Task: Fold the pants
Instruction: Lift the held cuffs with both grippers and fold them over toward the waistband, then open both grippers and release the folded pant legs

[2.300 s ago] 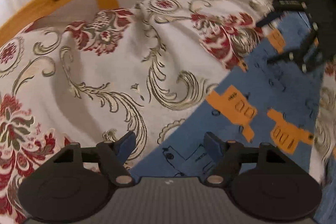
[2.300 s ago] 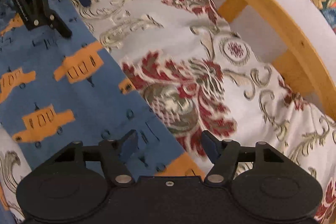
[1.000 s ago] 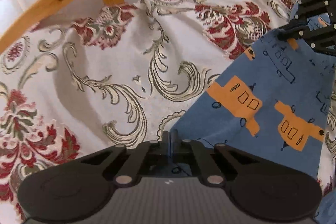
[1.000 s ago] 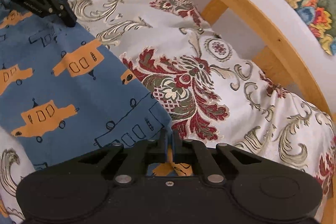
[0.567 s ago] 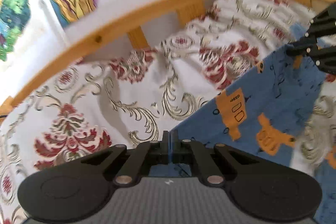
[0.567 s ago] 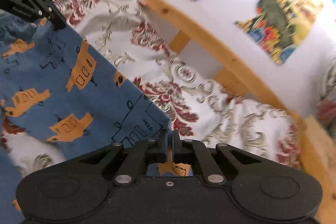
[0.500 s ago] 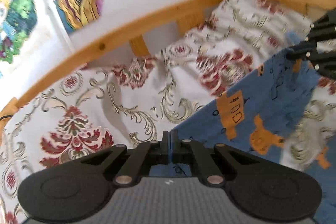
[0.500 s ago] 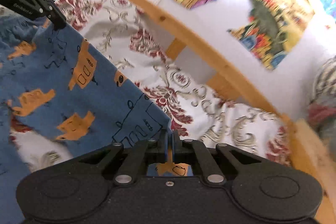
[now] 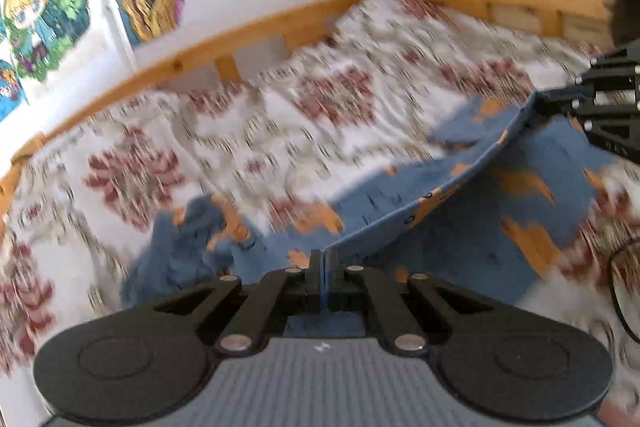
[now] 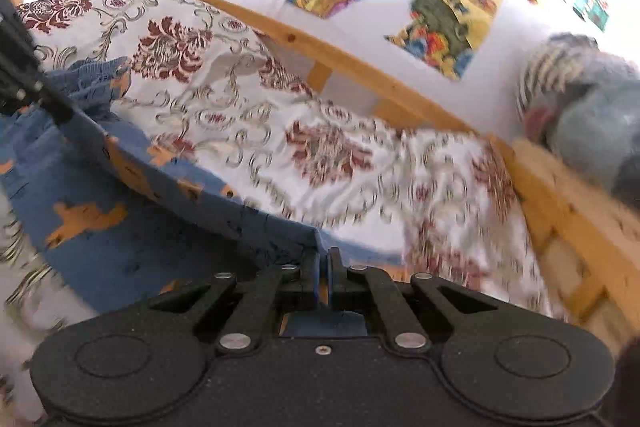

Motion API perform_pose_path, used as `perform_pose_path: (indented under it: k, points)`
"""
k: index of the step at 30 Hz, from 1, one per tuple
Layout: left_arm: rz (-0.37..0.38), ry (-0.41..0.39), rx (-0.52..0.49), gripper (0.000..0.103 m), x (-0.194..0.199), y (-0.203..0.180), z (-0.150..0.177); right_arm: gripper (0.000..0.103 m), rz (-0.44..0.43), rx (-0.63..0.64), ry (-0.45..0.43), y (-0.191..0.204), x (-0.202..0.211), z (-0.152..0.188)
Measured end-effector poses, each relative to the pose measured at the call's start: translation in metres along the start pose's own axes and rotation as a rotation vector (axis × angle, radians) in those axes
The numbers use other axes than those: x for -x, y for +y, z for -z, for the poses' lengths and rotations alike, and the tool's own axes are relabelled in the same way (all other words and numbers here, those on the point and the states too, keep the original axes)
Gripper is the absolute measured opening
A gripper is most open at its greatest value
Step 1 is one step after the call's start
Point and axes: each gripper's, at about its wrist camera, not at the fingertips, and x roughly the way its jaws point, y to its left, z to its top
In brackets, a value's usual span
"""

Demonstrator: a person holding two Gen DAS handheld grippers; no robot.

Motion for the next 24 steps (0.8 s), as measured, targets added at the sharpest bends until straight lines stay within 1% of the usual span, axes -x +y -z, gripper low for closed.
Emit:
perform_pose_path:
  k: [2, 5, 7, 14, 18, 22, 24]
  points:
    - [0.013, 0.028, 0.002, 0.000, 0.004, -0.008, 0.014, 0.002, -0.012, -0.026, 0.036, 0.009, 0.006, 0.012]
    - [0.024, 0.070, 0.024, 0.000, 0.001, -0.013, 0.029, 0.002, -0.013, -0.009, 0.069, 0.024, 0.011, 0.026]
    - [0.030, 0.083, 0.037, 0.000, 0.000, -0.014, 0.037, 0.002, -0.014, 0.003, 0.083, 0.030, 0.012, 0.031]
    - [0.018, 0.110, -0.067, 0.000, -0.004, -0.030, 0.050, 0.002, -0.033, -0.025, 0.142, 0.033, 0.005, 0.051]
    - [0.038, 0.147, -0.075, 0.000, -0.012, -0.034, 0.053, 0.002, -0.048, -0.048, 0.157, 0.032, 0.001, 0.057]
    - [0.040, 0.159, -0.096, 0.000, -0.012, -0.035, 0.054, 0.002, -0.057, -0.061, 0.163, 0.032, 0.003, 0.057]
    - [0.036, 0.166, -0.120, 0.000, -0.013, -0.038, 0.055, 0.003, -0.072, -0.053, 0.192, 0.034, -0.001, 0.061]
